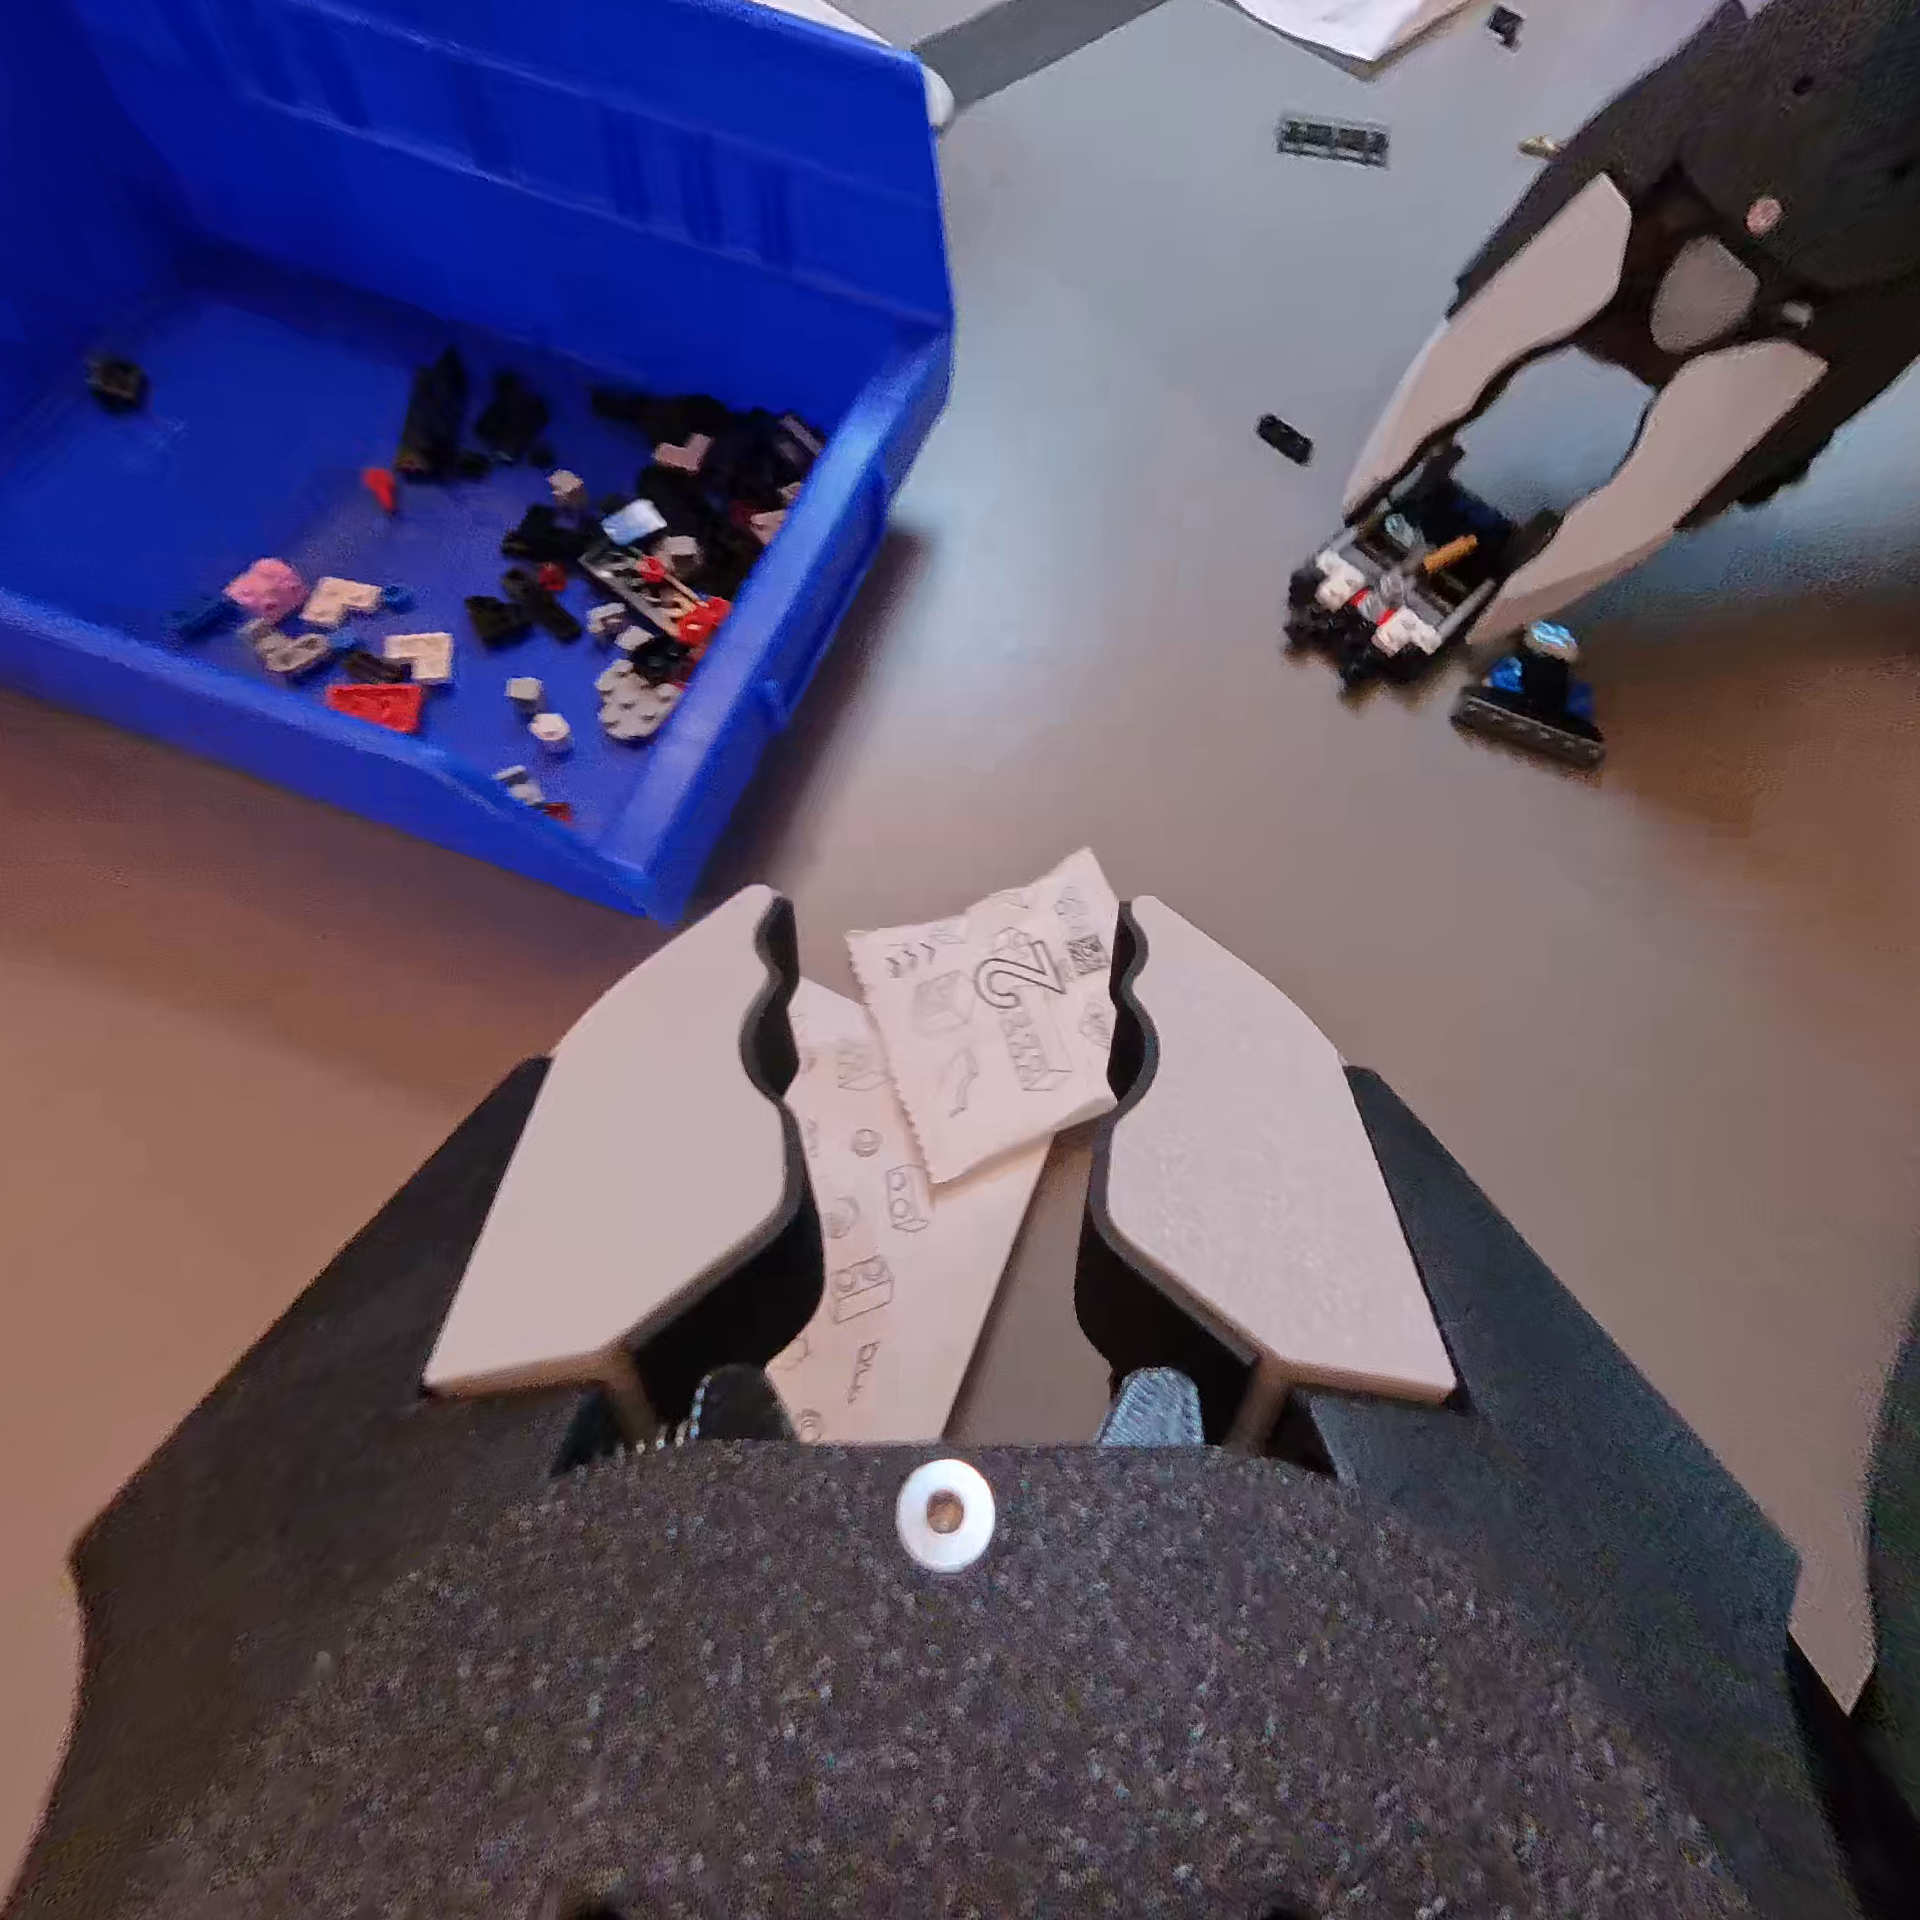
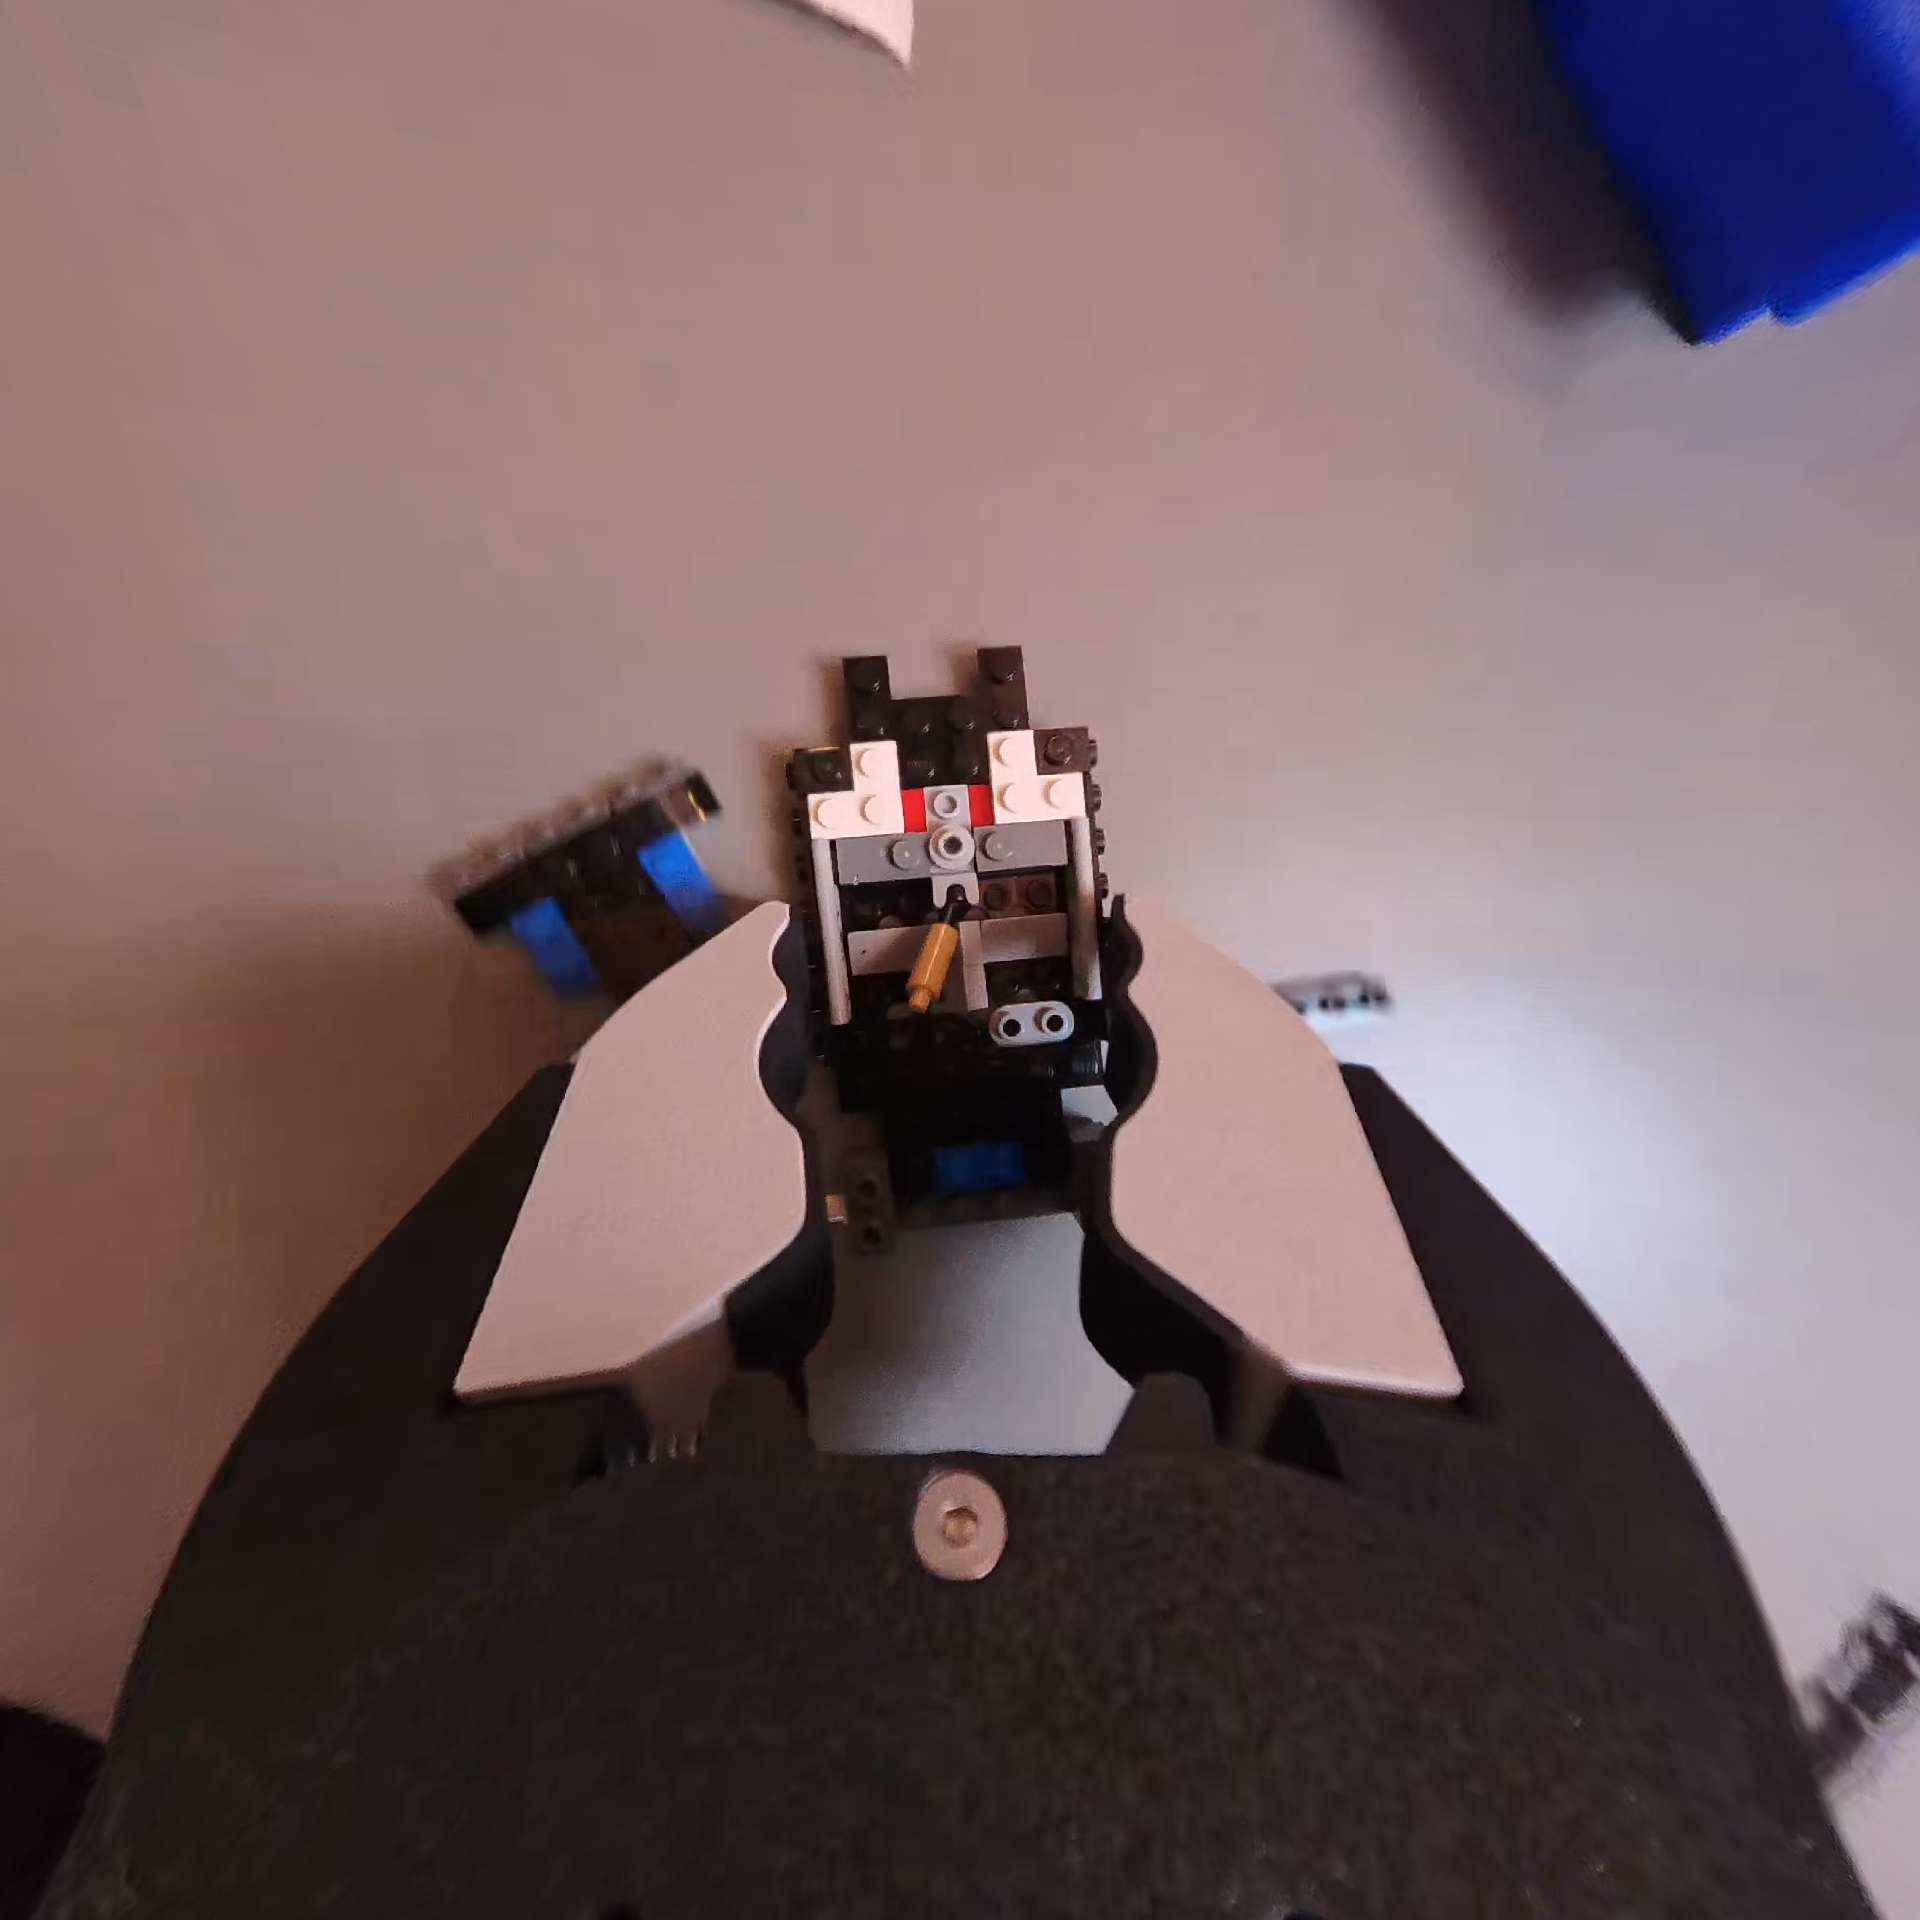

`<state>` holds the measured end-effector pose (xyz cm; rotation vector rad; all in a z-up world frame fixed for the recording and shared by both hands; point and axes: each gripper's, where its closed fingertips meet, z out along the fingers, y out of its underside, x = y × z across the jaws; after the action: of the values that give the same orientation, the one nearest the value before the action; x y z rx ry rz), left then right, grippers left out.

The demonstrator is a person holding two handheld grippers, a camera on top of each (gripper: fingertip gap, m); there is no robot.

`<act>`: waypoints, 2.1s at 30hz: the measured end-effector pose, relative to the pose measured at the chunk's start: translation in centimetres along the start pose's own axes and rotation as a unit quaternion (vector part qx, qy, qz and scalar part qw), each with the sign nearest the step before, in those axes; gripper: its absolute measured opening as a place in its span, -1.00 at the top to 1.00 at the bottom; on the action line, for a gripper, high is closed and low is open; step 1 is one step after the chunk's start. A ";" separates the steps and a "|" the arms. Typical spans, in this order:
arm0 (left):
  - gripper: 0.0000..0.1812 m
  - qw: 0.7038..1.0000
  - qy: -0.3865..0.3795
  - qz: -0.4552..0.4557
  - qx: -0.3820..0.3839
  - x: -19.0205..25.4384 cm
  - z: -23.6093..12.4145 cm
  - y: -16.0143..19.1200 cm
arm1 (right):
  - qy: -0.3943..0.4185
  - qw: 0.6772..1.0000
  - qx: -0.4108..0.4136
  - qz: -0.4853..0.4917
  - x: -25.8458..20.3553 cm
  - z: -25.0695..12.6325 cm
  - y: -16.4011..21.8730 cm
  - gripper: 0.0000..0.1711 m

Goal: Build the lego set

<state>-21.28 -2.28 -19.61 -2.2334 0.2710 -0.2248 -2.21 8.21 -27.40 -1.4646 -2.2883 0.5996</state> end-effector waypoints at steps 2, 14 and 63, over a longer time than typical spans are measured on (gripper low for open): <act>0.38 1.000 0.008 0.014 -0.003 0.9 0.6 0.5 | 0.017 1.000 -0.020 0.004 0.5 -1.4 2.2 0.36; 0.47 0.997 0.041 0.037 0.053 3.7 2.9 -0.3 | 0.117 0.970 -0.100 0.187 3.3 -11.7 19.1 0.37; 0.55 0.994 0.089 0.035 0.061 5.5 4.6 0.8 | 0.018 0.987 0.024 0.157 7.4 -0.4 2.6 0.88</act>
<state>-14.95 -0.79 -22.71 -2.0817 0.4191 -0.3927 -2.99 16.00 -27.96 -1.8130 -2.0142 0.7022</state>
